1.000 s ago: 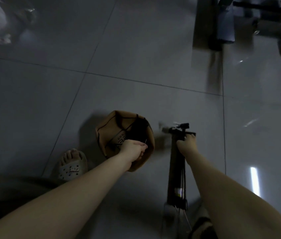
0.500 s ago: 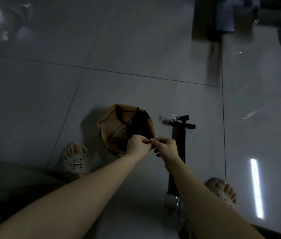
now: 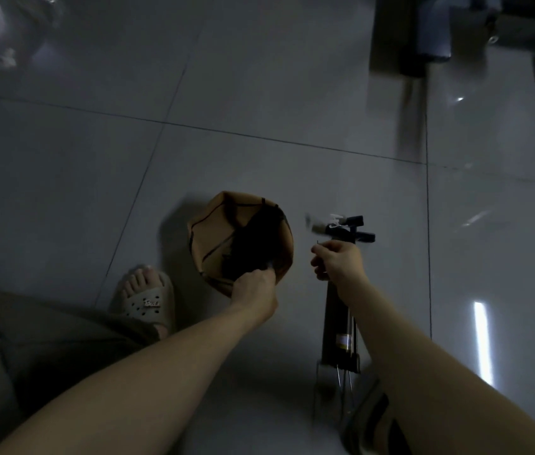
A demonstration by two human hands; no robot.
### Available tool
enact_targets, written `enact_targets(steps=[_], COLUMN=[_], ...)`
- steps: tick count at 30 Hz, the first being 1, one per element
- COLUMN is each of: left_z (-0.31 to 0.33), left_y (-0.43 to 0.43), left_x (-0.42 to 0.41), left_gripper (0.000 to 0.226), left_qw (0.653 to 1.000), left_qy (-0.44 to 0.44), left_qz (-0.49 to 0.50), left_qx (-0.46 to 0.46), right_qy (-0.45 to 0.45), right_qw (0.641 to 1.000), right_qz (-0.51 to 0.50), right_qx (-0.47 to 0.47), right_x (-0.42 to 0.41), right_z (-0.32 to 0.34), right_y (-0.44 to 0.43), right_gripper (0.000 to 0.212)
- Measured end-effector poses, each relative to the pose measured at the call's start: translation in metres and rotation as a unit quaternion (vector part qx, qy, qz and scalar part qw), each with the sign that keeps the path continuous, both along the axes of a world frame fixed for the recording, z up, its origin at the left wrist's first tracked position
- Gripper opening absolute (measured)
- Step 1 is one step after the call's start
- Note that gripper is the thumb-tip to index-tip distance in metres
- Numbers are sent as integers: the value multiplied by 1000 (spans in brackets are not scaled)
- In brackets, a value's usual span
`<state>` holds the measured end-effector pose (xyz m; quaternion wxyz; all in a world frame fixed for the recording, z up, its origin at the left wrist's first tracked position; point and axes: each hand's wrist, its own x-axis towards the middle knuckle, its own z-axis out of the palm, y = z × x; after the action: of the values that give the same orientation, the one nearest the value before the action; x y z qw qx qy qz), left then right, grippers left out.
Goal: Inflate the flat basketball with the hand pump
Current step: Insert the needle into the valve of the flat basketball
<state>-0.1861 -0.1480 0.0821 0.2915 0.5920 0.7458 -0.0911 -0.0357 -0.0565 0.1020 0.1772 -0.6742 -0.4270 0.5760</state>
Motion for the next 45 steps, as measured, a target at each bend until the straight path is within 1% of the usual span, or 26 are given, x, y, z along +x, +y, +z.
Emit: enact_targets(steps=[1,3,5,6,8,10,12,14,16,18,20,22,24,27,29,30,31,34,36,39,40,43,45], left_z=[11,38,68,83,116,152,193,236,273,298,312,317,316,303,297,297,296,294,289,281,280,283,290], left_y=[5,20,37,44,50,45,34,22,10,0,-6,-8,-9,-7,-4,-2,2,14,23,34,38,44,46], left_x=[-6,-19,-39,-50,-73,-92,-101,-102,-98,-93,-84,-73,-61,-47,-40,-38,-36,-34,-32,-26,-23,-13,-8], left_gripper=[34,24,15,12,11,10,17,21,23,28,33,33,30,24,18,18,18,23,30,25,23,19,15], left_qw=[1000,999,998,996,982,951,921,914,903,878,854,849,855,884,894,896,897,888,890,890,891,892,883], left_qy=[12,27,3,-32,-146,-274,-361,-390,-419,-471,-511,-513,-493,-417,-382,-375,-376,-409,-407,-392,-384,-378,-399], left_qz=[-2,6,42,69,115,144,146,109,86,83,92,112,130,140,144,147,151,175,187,209,212,205,192], left_qx=[7,23,40,41,21,-12,-31,-32,-27,-11,12,52,92,160,185,186,177,115,85,103,112,139,158], right_qy=[-3,-13,-20,-24,-32,-28,-32,-48,-41,8,74,118,123,83,15,-16,-27,29,59,115,119,58,49], right_qw=[1000,999,997,995,990,986,982,976,971,971,968,964,963,961,953,950,952,976,982,984,984,986,989], right_qz=[12,40,72,89,122,142,157,178,188,180,164,151,145,146,155,157,157,132,114,75,68,76,62], right_qx=[8,25,33,38,60,78,95,119,140,159,176,186,192,219,258,269,262,170,138,118,118,137,125], right_x=[0,-1,-2,-3,-4,-3,1,6,11,16,19,21,21,17,11,9,6,-1,-2,0,1,5,8], right_z=[7,27,55,71,110,151,189,226,260,289,310,319,320,312,305,302,301,295,293,291,291,292,291], right_y=[2,8,15,18,22,21,17,10,-2,-17,-33,-47,-56,-61,-59,-57,-54,-49,-44,-35,-32,-28,-26], right_gripper=[17,17,18,19,22,23,22,18,17,16,16,17,17,14,12,11,12,14,13,12,12,15,14])
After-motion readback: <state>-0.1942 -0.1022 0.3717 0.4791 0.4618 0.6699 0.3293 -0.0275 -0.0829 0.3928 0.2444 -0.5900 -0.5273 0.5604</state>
